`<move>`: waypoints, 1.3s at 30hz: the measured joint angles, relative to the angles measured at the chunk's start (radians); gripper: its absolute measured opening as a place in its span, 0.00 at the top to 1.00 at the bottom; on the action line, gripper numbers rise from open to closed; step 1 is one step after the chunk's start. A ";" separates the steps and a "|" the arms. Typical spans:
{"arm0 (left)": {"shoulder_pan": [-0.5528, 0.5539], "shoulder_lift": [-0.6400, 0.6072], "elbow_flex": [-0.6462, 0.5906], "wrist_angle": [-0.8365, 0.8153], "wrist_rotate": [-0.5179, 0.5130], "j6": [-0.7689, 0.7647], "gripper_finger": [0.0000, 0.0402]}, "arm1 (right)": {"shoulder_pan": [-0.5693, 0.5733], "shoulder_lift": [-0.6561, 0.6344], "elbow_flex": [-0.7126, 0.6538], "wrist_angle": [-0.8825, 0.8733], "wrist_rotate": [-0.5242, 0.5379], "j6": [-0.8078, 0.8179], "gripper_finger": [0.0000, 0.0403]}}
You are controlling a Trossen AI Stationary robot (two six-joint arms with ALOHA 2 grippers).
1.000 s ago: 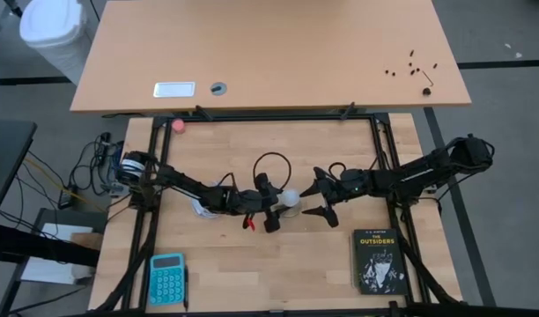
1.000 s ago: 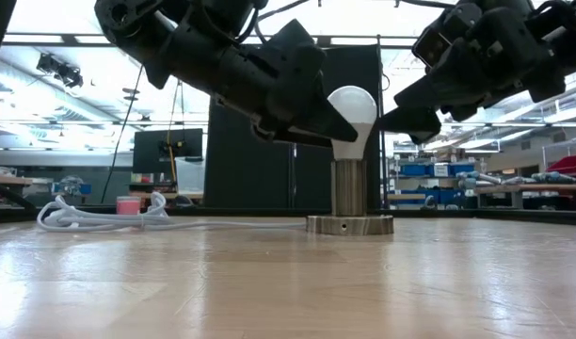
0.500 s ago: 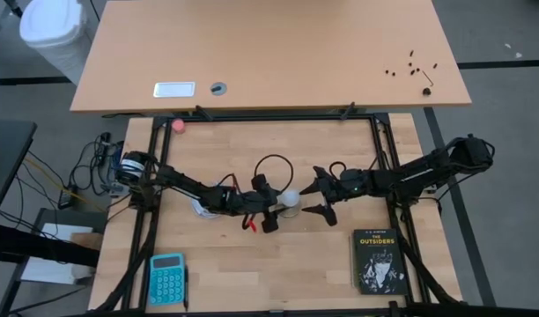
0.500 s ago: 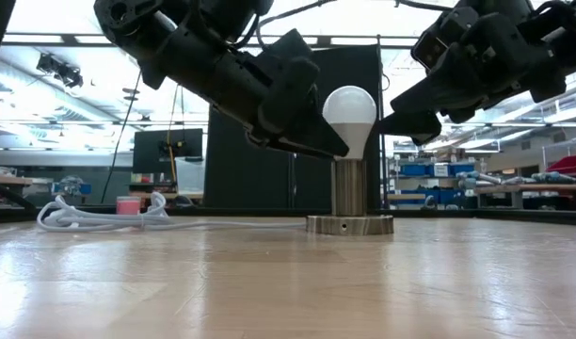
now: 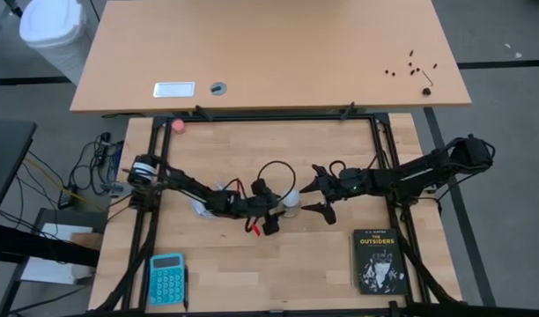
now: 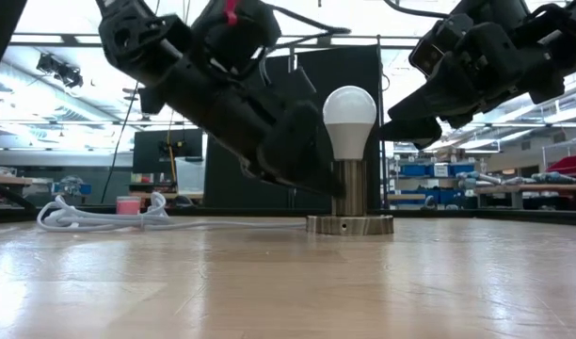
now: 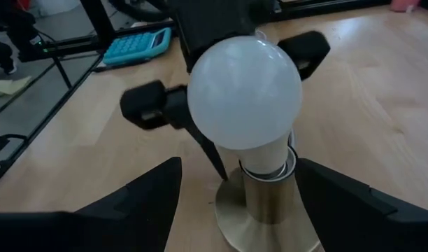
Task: Screw lightbulb
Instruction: Insert the white lightbulb into the silver lamp
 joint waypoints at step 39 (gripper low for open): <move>0.015 0.070 0.000 0.166 -0.046 0.072 0.56 | 0.000 0.001 0.000 0.001 0.004 0.021 0.28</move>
